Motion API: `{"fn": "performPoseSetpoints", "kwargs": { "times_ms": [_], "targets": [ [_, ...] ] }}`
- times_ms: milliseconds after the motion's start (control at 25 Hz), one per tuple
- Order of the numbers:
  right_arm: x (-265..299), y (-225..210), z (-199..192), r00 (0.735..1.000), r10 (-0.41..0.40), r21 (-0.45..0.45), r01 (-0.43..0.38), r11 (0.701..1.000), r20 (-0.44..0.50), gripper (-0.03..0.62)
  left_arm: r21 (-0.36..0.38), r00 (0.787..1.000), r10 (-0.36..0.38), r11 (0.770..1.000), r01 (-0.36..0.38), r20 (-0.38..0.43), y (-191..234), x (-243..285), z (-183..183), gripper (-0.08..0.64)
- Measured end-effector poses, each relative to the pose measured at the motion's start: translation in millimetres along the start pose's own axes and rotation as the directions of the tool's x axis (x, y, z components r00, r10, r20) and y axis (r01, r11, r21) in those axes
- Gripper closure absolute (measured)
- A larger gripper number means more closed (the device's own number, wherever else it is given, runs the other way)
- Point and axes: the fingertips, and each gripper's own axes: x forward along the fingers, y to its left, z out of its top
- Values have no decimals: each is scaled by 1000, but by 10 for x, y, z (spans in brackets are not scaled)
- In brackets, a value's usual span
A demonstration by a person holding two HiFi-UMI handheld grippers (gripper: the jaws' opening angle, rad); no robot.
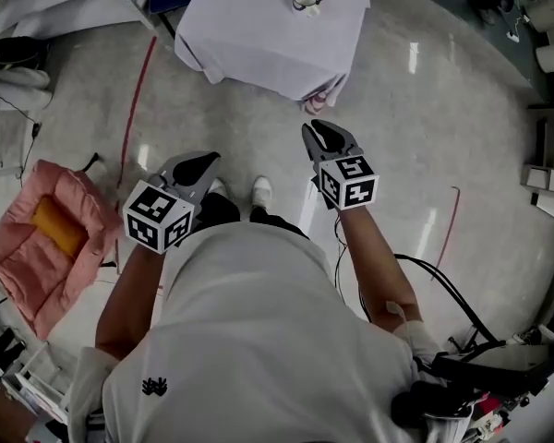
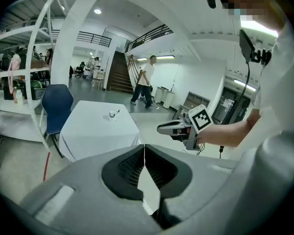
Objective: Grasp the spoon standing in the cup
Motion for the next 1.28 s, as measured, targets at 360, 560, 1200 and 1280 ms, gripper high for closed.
{"fn": "performPoseSetpoints", "kwargs": {
  "times_ms": [360, 560, 1200, 1280],
  "targets": [
    [642, -956, 349, 987, -150, 249, 132, 959, 55, 474, 24, 995, -103, 994, 102, 4, 491, 681, 538, 548],
    [1103, -1419, 566, 978, -206, 345, 182, 921, 32, 459, 37, 986, -166, 985, 166, -14, 1012, 1105, 909, 548],
    [2908, -2720, 1188, 943, -326, 498, 313, 809, -63, 429, 84, 965, -241, 965, 250, -103, 2684, 1944, 1814, 548],
    [3066, -2870, 1229, 938, -339, 513, 326, 794, -71, 425, 84, 964, -242, 964, 252, -113, 2841, 2014, 1859, 548]
  ]
}}
